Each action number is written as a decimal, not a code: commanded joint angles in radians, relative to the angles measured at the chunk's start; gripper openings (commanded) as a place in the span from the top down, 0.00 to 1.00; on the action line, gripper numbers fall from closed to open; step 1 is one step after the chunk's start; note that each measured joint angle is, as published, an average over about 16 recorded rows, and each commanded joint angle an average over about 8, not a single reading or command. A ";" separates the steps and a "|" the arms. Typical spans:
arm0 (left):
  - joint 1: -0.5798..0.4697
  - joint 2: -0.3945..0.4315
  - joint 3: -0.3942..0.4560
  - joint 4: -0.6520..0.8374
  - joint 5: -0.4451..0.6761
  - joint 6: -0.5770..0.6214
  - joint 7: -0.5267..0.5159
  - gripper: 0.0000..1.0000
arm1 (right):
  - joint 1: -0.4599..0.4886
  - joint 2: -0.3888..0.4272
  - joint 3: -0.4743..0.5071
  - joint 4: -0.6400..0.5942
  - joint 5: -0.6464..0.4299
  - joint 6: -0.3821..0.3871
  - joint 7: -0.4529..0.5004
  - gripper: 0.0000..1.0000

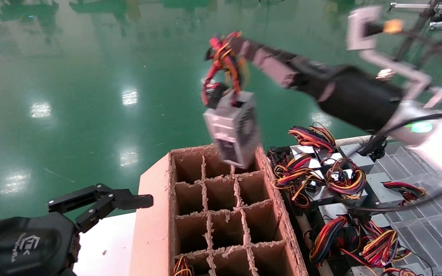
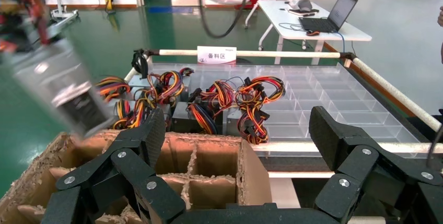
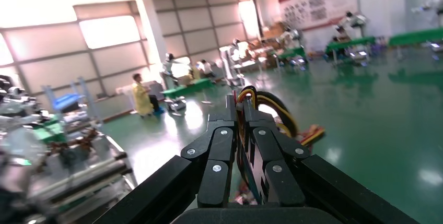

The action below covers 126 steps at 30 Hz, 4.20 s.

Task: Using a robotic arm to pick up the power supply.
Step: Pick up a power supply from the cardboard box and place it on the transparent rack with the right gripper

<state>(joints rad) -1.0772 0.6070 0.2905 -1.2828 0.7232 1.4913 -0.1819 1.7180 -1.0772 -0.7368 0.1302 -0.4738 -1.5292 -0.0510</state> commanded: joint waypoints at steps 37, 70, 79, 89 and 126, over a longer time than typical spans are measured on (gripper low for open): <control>-0.001 -0.001 0.002 0.000 -0.002 -0.001 0.001 0.00 | -0.101 0.652 0.003 0.065 0.060 -0.048 0.048 1.00; -0.001 -0.002 0.004 0.000 -0.003 -0.002 0.002 0.00 | -0.395 0.822 -0.026 0.154 0.186 -0.052 -0.014 1.00; -0.001 -0.002 0.005 0.000 -0.003 -0.002 0.002 0.00 | -0.423 0.796 -0.036 0.136 0.191 -0.047 -0.049 1.00; -0.001 -0.002 0.005 0.000 -0.004 -0.002 0.003 0.00 | -0.408 0.762 -0.058 0.134 0.157 -0.041 -0.081 1.00; -0.002 -0.003 0.007 0.000 -0.005 -0.003 0.004 0.00 | -0.199 0.776 -0.207 0.089 -0.151 -0.040 -0.222 1.00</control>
<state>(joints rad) -1.0788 0.6040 0.2978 -1.2828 0.7182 1.4881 -0.1782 1.5193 -0.3032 -0.9420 0.2197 -0.6208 -1.5709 -0.2702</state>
